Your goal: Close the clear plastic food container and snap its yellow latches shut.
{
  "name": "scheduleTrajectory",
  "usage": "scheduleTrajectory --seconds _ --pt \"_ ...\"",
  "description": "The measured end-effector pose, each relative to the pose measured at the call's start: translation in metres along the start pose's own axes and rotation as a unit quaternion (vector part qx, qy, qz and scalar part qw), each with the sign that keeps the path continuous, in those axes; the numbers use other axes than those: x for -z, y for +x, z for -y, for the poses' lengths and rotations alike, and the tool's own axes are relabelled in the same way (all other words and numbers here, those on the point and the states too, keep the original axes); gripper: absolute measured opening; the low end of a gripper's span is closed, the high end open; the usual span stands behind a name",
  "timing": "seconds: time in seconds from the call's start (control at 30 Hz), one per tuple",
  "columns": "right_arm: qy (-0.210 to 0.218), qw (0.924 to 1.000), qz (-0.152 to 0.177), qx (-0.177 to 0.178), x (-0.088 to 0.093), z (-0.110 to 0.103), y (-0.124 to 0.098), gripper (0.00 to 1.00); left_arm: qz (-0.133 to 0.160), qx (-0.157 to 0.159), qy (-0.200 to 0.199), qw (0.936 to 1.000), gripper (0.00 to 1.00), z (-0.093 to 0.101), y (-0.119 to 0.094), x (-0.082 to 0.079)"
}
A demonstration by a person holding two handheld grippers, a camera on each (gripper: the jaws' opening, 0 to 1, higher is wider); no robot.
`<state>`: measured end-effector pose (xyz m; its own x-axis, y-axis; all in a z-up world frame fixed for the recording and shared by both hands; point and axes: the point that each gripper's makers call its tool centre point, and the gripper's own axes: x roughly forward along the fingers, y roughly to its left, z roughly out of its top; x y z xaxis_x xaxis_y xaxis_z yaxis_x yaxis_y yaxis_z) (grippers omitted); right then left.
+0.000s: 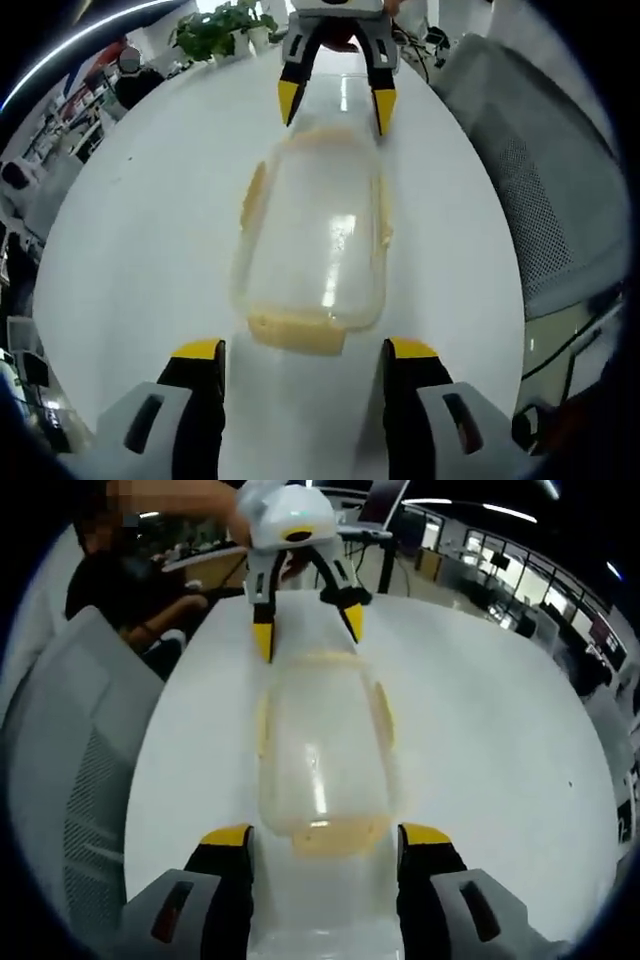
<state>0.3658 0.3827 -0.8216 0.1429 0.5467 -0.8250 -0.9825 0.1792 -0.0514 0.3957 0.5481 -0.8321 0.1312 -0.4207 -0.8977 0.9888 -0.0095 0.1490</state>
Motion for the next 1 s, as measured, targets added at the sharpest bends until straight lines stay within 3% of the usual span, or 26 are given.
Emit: scheduleTrajectory --seconds 0.17,0.33,0.43,0.67,1.0 --pt "-0.002 0.9999 -0.004 -0.013 0.0 0.0 0.002 0.56 -0.012 0.013 0.028 0.9995 0.59 -0.007 0.002 -0.001" --pt "0.0 0.9997 -0.014 -0.02 0.003 0.004 0.005 0.56 -0.014 0.027 0.024 0.9993 0.58 -0.01 0.006 -0.004" --pt "-0.003 0.9995 -0.022 -0.025 0.005 0.005 0.006 0.55 -0.011 0.059 0.018 0.998 0.57 -0.001 0.009 -0.005" --pt "-0.01 0.9984 -0.041 -0.037 0.012 0.005 0.011 0.54 -0.012 0.08 -0.002 0.9967 0.53 0.001 0.01 -0.004" --pt "-0.023 0.9971 -0.055 -0.047 0.015 0.004 0.015 0.5 -0.003 0.077 0.007 0.997 0.5 -0.003 0.012 -0.009"
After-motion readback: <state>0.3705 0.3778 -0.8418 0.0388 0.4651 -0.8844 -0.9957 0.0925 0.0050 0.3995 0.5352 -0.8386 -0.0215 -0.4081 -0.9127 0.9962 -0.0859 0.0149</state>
